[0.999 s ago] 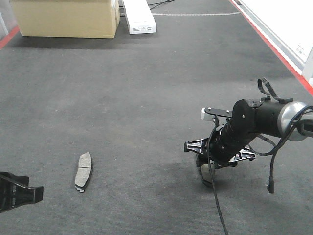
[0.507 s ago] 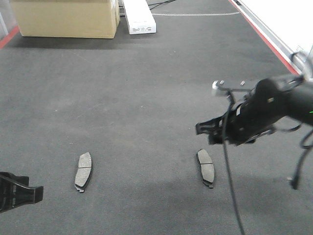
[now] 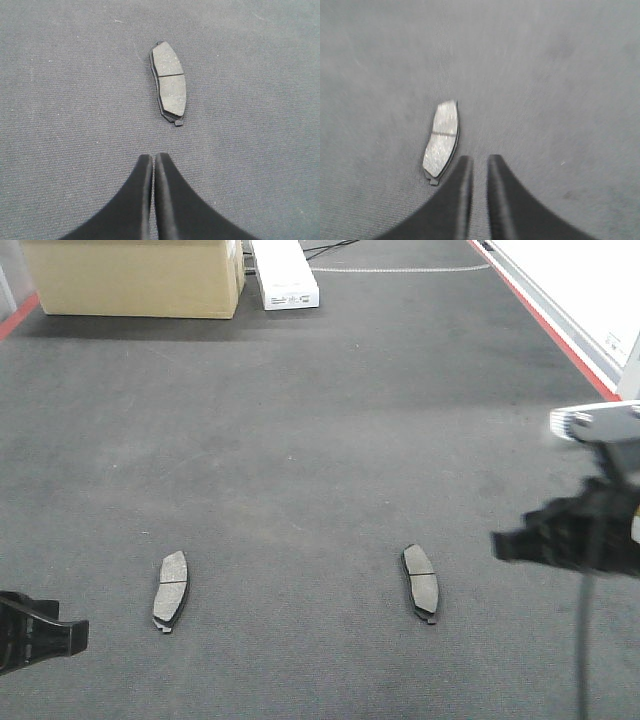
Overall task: Move and align brake pads A on conveyor
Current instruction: 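Open the right gripper and withdraw it outward from the pad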
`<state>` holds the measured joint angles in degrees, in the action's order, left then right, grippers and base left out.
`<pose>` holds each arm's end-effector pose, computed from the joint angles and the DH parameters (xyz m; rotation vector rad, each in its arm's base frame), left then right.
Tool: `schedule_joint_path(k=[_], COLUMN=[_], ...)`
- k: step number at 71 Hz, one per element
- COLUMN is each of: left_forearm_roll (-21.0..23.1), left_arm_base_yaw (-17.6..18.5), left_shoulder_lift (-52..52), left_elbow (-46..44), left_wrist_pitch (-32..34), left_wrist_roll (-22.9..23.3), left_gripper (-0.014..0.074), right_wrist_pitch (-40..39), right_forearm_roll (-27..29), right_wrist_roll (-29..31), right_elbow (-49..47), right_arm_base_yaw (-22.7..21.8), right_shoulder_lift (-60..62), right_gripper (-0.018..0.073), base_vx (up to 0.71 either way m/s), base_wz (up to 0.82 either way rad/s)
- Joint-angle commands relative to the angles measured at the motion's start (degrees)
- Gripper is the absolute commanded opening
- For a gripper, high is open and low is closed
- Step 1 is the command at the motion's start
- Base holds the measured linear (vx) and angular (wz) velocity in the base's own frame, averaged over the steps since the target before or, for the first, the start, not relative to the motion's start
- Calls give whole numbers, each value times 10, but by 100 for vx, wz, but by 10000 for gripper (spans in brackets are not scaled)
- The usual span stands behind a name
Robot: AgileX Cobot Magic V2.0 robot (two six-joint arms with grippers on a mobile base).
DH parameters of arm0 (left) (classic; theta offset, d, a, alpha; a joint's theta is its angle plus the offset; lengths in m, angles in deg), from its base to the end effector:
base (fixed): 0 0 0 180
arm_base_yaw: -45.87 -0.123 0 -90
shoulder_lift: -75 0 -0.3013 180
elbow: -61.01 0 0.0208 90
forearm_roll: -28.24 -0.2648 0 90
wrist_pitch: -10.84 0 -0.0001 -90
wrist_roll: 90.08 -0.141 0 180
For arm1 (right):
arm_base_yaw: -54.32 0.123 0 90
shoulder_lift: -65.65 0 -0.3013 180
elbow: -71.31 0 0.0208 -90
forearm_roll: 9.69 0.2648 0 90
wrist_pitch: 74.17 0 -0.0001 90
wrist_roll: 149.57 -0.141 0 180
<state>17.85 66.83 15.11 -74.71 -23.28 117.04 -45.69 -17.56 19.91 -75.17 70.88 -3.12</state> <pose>0.1963 -0.0599 0.2349 0.0049 2.4098 -0.1983 0.2527 0.0655 0.2763 -0.2232 2.2680 0.1103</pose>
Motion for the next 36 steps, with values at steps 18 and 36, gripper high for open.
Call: schedule_joint_path(k=[18,36], left_forearm_roll=[-2,-2], left_arm_base_yaw=[-1,-1], left_shoulder_lift=[8,8], left_elbow=[-14,-14], left_wrist_pitch=[27,27], left_wrist_roll=[0,0], left_gripper=[-6,-6], right_wrist_pitch=[-97,-92], right_forearm_roll=[-31,-31], right_wrist_roll=[-2,-2], right_elbow=[97,104], right_arm_base_yaw=[-1,-1], right_shoulder_lift=[167,204], right_gripper=[-8,-8], base_vx=[0,0], base_wz=[0,0])
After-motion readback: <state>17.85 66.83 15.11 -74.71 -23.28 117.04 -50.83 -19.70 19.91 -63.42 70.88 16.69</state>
